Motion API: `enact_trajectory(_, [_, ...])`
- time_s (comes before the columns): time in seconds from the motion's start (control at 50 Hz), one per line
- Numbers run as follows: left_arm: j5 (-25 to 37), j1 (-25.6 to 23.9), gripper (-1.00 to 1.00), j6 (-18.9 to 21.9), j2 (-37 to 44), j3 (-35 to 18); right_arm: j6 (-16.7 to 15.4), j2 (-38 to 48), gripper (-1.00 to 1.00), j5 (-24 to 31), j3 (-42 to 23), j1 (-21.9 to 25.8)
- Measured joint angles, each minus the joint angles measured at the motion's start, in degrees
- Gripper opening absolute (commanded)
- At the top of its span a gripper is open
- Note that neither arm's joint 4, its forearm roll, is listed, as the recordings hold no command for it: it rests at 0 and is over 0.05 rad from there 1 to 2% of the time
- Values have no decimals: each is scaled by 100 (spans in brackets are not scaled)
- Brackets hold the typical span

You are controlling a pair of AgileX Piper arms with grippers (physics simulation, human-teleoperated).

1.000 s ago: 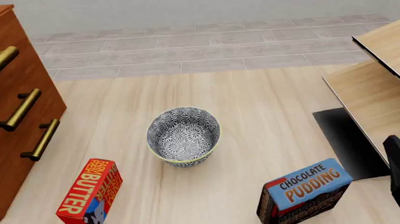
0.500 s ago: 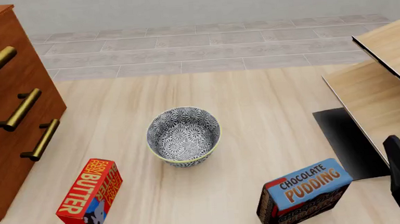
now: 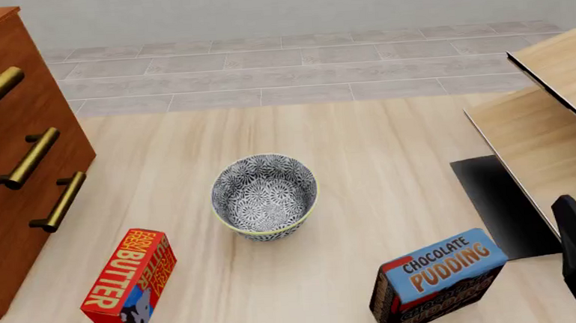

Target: Close the top drawer of the cabinet and put the bowl on top of it.

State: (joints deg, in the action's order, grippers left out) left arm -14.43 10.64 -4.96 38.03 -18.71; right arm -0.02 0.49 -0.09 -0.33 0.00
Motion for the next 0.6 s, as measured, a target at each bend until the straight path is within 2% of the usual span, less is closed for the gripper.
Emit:
enact_trajectory(0.26, [794, -752, 100, -18, -785, -120, 0, 0, 100, 0, 0, 0])
enact_trajectory(0.6, [1610, -1696, 100, -106, -1270, -413, 1, 0, 100, 0, 0, 0])
